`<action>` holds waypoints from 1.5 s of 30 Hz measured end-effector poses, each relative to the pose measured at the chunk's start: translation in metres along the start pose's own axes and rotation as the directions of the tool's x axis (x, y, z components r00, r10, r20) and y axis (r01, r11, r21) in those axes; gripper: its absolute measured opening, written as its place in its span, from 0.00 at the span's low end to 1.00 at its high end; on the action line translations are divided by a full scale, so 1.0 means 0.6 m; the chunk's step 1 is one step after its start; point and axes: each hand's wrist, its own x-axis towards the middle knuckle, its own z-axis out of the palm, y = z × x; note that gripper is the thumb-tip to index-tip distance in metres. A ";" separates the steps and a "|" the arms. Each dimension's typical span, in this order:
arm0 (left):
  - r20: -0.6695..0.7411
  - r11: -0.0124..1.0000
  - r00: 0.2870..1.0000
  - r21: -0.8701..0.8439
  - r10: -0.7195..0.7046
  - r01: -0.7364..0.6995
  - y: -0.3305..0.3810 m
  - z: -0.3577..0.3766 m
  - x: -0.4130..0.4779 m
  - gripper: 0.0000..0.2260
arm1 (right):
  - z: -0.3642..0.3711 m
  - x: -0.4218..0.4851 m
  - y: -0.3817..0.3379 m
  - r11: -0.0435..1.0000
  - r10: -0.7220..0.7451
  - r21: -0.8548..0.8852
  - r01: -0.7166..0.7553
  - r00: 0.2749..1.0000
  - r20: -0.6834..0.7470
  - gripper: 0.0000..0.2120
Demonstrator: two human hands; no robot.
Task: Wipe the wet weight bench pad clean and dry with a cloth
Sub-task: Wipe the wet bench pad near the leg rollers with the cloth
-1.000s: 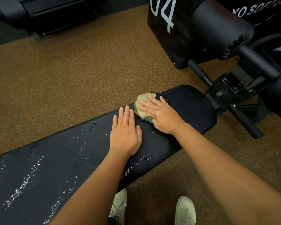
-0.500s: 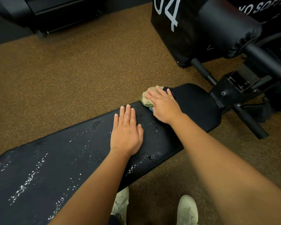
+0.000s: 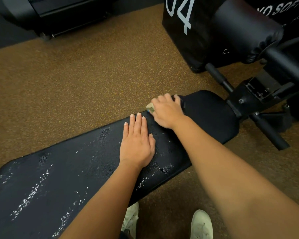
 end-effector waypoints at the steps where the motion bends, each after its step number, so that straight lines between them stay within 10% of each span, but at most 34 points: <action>1: 0.000 1.000 1.000 -0.002 0.000 0.000 0.000 -0.001 0.000 0.32 | 0.005 -0.002 -0.008 0.998 -0.057 0.004 0.057 0.998 -0.011 0.16; 10: -0.004 1.000 1.000 -0.018 -0.004 0.004 0.000 -0.001 0.000 0.31 | -0.001 0.036 0.024 0.988 0.129 -0.086 -0.128 0.992 0.004 0.17; 16: -0.020 1.000 1.000 -0.027 -0.003 0.002 0.000 -0.002 -0.001 0.32 | 0.004 0.019 0.001 0.987 -0.161 0.000 0.161 0.987 -0.003 0.17; 22: -0.023 0.997 0.997 -0.027 -0.074 0.074 -0.001 -0.001 -0.003 0.34 | 0.000 0.019 0.042 0.996 0.061 -0.069 -0.060 0.998 0.013 0.16; 28: 0.005 0.994 0.994 -0.004 -0.110 0.110 -0.004 -0.002 -0.006 0.34 | 0.015 -0.010 0.005 0.986 -0.160 0.041 0.162 0.986 -0.047 0.20; 34: -0.002 0.993 0.993 0.003 -0.116 0.116 -0.013 -0.001 -0.012 0.34 | 0.000 0.007 0.011 0.999 0.031 -0.011 -0.030 0.999 0.014 0.17; 40: 0.016 0.993 0.993 0.011 -0.114 0.114 -0.013 -0.003 -0.013 0.34 | 0.013 -0.008 0.002 0.968 -0.238 0.073 0.239 0.971 -0.018 0.20; 45: 0.010 0.993 0.994 0.023 -0.113 0.113 -0.012 -0.002 -0.012 0.34 | -0.002 0.012 0.001 1.000 -0.022 0.000 0.022 0.998 0.062 0.17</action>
